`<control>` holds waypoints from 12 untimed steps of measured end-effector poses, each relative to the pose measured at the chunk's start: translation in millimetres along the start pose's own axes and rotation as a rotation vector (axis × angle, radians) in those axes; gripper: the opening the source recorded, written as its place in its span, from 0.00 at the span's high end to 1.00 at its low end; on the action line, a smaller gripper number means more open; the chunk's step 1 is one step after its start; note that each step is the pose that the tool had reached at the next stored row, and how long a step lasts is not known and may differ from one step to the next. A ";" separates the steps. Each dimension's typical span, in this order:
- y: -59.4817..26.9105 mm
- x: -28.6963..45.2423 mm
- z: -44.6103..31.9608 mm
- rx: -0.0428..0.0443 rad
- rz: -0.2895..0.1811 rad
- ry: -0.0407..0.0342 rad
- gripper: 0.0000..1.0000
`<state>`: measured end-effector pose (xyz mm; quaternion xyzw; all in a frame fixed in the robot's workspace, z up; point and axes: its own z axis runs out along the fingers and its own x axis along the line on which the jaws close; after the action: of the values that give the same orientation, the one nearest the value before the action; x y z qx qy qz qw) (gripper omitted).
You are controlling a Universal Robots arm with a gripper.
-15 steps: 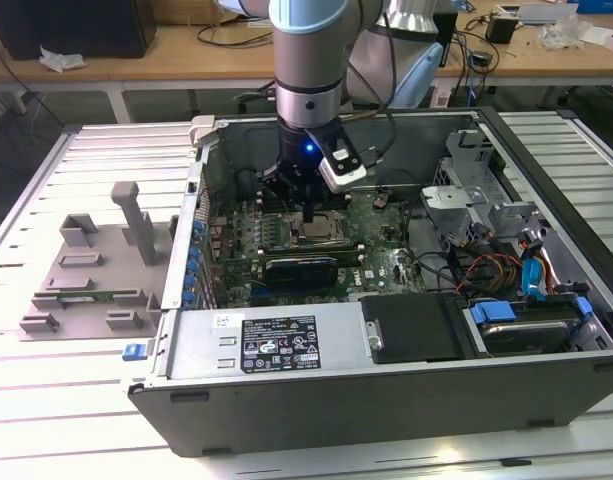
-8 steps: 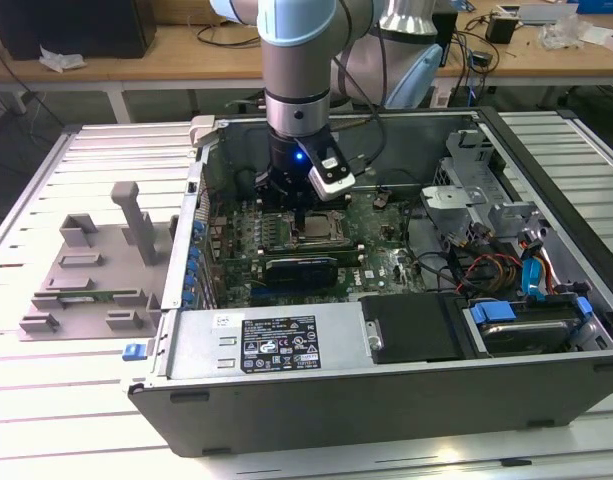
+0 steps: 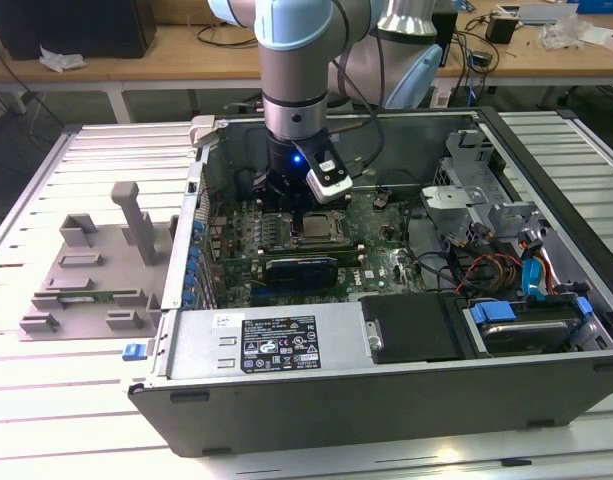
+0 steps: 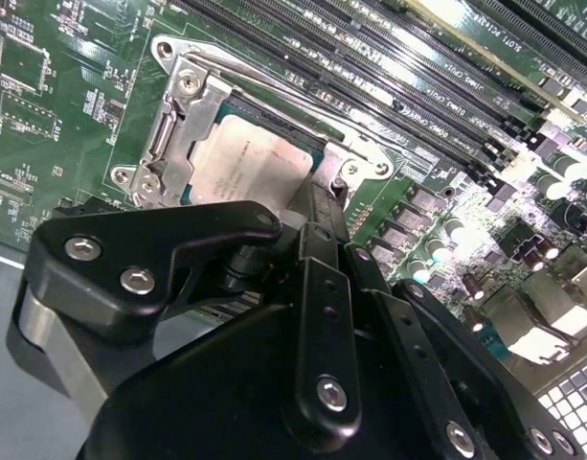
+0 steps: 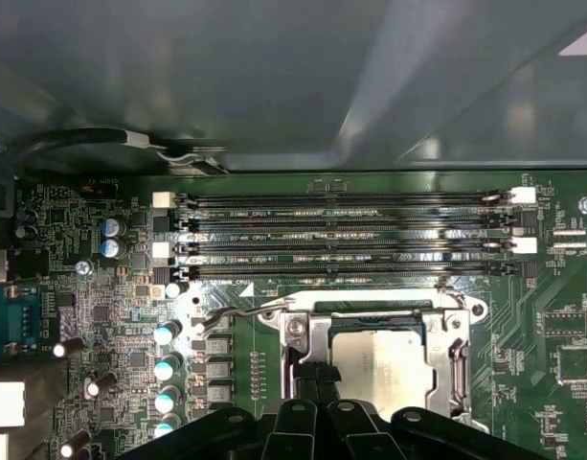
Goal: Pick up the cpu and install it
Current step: 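Close the cpu cover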
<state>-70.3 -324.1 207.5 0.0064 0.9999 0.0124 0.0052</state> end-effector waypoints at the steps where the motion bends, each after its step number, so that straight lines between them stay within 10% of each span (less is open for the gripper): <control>1: 0.0 0.5 0.4 0.0000 0.000 0.0000 0.89; 12: -0.2 4.2 3.8 0.0002 0.000 0.0001 0.89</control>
<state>-74.4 -324.1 203.7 0.0063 0.9999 0.0123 0.0052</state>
